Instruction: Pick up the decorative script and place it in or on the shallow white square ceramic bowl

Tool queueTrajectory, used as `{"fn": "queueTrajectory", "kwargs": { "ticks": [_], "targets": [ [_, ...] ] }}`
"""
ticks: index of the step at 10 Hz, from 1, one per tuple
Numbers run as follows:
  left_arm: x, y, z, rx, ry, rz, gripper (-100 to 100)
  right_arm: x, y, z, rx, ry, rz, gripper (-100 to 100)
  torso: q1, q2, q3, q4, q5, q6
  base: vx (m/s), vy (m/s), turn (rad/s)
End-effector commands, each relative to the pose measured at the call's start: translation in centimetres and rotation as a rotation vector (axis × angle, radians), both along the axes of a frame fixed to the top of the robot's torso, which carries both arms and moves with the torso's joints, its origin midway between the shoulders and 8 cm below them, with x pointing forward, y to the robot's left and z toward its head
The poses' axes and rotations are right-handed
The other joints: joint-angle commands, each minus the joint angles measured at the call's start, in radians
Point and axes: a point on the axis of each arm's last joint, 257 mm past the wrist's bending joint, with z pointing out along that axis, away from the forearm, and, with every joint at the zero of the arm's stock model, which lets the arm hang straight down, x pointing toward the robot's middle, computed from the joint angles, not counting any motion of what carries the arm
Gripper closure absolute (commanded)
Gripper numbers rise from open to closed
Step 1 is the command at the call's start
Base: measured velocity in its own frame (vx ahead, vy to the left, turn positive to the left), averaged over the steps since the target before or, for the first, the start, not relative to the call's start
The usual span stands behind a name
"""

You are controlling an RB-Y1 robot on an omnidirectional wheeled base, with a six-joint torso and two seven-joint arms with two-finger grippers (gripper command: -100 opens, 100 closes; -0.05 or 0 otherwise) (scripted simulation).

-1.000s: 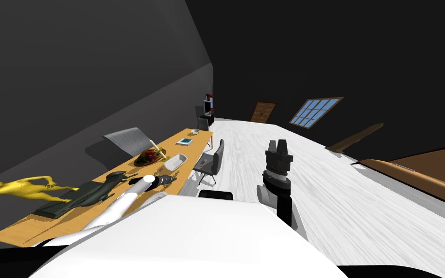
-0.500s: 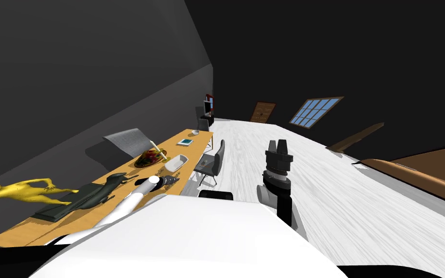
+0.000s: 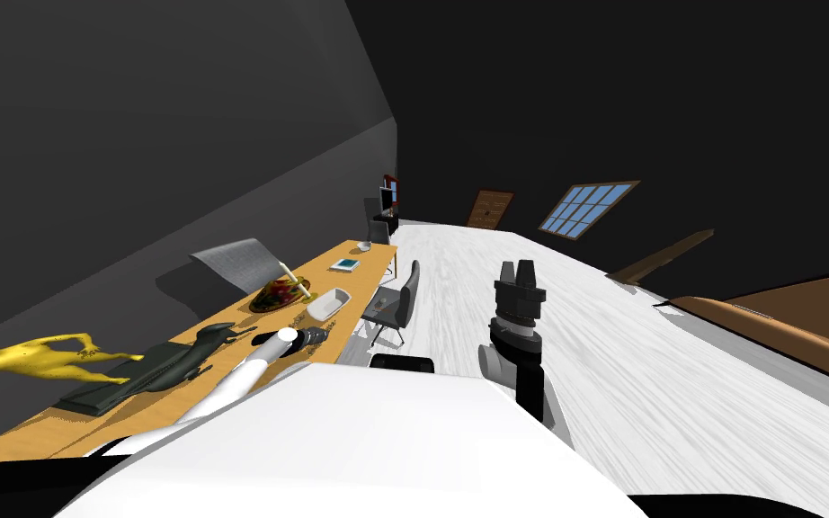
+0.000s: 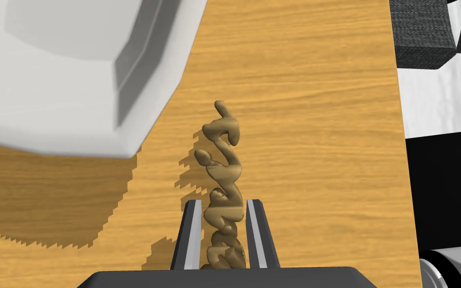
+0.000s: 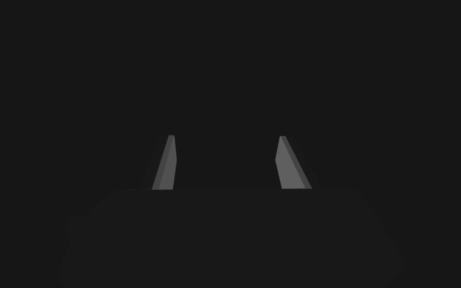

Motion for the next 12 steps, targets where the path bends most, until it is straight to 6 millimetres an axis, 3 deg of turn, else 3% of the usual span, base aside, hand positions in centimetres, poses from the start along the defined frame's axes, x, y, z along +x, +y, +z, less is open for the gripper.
{"fn": "queueTrajectory", "kwargs": {
  "ticks": [1,2,3,5,6,7,10,12],
  "targets": [
    [0.0,0.0,0.0,0.0,0.0,0.0,100,0.0,0.0,0.0,0.0,0.0,0.0,0,0.0,0.0,0.0,0.0,0.0,0.0,0.0,0.0,0.0],
    [0.0,0.0,0.0,0.0,0.0,0.0,0,0.0,0.0,0.0,0.0,0.0,0.0,0,0.0,0.0,0.0,0.0,0.0,0.0,0.0,0.0,0.0],
    [-0.2,1.4,0.9,0.002,0.0,0.001,100,0.0,0.0,0.0,0.0,0.0,0.0,0,0.0,0.0,0.0,0.0,0.0,0.0,-0.023,-0.045,-0.002],
    [-0.2,1.4,1.0,0.004,-0.001,0.002,100,0.0,0.0,0.0,0.0,0.0,0.0,0,-0.004,0.002,0.001,0.0,-0.001,0.0,-0.026,-0.052,0.012],
    [-0.2,1.4,1.1,0.003,0.0,0.002,0,0.0,0.0,0.0,0.0,0.0,0.0,0,-0.003,0.002,0.001,0.0,-0.001,0.0,-0.003,-0.006,0.001],
    [-1.0,2.9,1.6,0.023,0.01,0.004,100,0.0,0.0,0.0,0.0,0.0,0.0,0,-0.001,0.001,0.001,0.0,0.0,0.0,-0.034,-0.063,0.048],
    [-2.5,6.8,3.7,0.074,0.03,0.007,100,0.0,0.0,0.0,0.0,0.0,0.0,0,-0.011,0.005,0.002,0.0,-0.003,-0.002,-0.05,-0.161,0.082],
    [-2.7,7.7,4.3,0.084,0.033,0.007,100,0.0,0.0,0.0,0.0,0.0,0.0,0,-0.012,0.007,0.004,0.001,-0.003,-0.002,-0.064,-0.117,0.037]
  ]
}}
